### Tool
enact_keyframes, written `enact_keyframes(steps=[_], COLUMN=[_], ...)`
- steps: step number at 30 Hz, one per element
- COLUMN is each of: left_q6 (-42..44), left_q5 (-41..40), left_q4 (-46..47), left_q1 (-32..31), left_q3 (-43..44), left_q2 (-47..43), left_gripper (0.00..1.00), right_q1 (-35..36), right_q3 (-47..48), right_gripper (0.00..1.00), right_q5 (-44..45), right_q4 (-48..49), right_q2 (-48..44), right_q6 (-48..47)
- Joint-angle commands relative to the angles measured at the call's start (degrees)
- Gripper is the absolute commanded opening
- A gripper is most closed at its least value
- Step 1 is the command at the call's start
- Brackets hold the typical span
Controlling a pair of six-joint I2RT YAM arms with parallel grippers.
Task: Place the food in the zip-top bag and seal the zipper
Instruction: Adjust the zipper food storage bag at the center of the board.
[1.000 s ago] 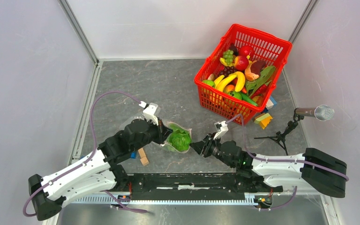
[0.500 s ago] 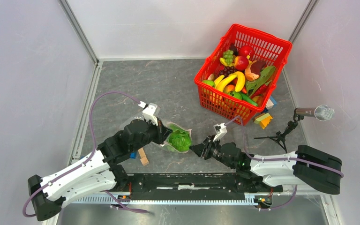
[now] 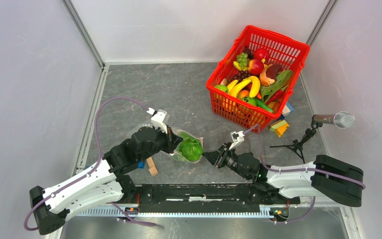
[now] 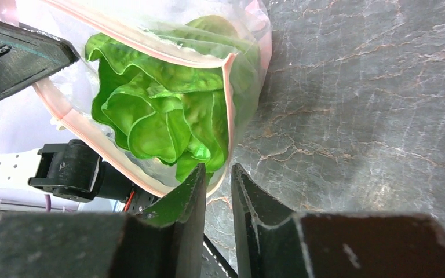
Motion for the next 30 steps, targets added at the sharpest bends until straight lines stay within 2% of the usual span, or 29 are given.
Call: enact_keyframes(steps=[1, 4, 6, 14, 30], left_q6=[-2.1, -2.2, -2.2, -2.3, -2.7], left_q5=[-0.2, -0.3, -0.3, 0.2, 0.4], left_q4=[2.5, 2.7, 2.9, 3.4, 3.3], left_q1=[0.2, 0.2, 0.2, 0.2, 0.2], left_q3=[2.4, 2.3, 2.3, 2.6, 2.3], left_q2=[-0.9, -1.0, -0.8, -0.2, -0.4], left_gripper=[0.02, 0.02, 0.02, 0.02, 0.02], right_q1=[-0.1, 0.0, 0.0, 0.1, 0.2], right_q3=[-4.0, -1.7, -0.9, 1.1, 0.5], right_gripper=[0.28, 0.27, 0.27, 0.25, 0.25], right_q5=[3.1, 3.5, 2.9, -2.2, -2.2], right_q4=[4.8, -3.5, -5.2, -1.5, 4.3], right_q2=[-2.9, -4.8, -4.6, 0.5, 2.6], right_q6=[-1.1, -2.7, -3.5, -4.1, -2.5])
